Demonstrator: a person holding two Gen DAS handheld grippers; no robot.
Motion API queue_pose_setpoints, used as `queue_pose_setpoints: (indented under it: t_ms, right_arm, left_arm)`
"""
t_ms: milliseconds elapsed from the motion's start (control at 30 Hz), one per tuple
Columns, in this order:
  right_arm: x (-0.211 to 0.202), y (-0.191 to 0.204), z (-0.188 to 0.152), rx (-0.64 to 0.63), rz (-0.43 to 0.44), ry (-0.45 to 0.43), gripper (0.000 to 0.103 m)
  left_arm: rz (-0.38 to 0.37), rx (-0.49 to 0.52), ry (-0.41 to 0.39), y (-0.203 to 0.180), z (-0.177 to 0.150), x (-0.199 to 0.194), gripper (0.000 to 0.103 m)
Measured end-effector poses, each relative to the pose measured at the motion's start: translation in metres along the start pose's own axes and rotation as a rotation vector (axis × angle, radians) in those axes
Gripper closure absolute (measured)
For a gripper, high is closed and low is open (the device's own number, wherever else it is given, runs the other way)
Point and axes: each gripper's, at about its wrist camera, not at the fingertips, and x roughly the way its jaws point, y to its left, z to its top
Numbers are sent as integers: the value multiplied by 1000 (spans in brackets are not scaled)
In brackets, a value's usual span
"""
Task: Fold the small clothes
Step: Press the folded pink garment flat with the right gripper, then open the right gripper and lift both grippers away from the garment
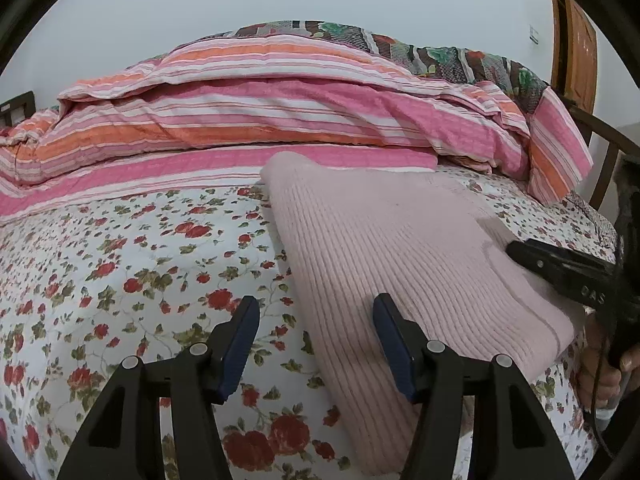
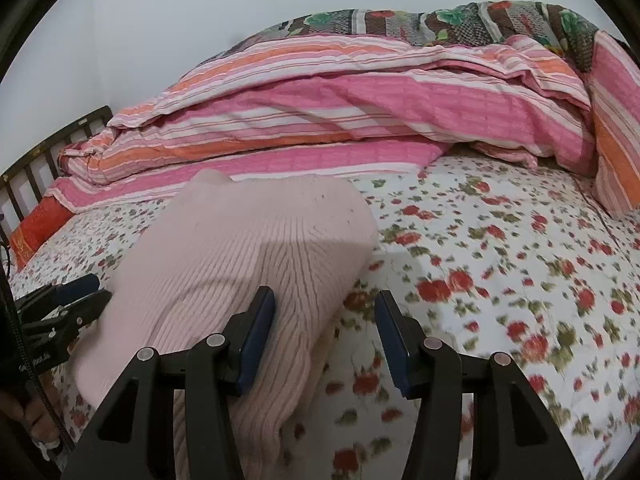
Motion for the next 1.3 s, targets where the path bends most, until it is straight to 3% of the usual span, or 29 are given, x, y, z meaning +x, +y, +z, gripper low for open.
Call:
queue_pose_setpoints:
  t_ms: [333, 500, 800, 900, 1100, 1300]
  right_arm:
    - [-24, 7, -12, -3, -49, 4, 52]
    - [-37, 13, -20, -12, -61, 33, 52]
    - [-59, 15, -39, 13, -74, 75, 52]
    - [-71, 19, -41, -19, -90, 63, 51]
    - [-103, 23, -44, -7, -134, 41, 47]
    - [-143, 32, -30, 22, -159, 11, 33]
  left_arm:
    - [-4, -14, 34, -5, -7, -7, 45]
    - [14, 16, 22, -6, -15, -15, 40]
    - [12, -45, 47, -1, -22, -23, 35]
    - [35, 9, 58, -7, -25, -31, 35]
    - [79, 28, 66, -15, -20, -65, 36]
    - [118, 21, 8, -35, -1, -117, 33]
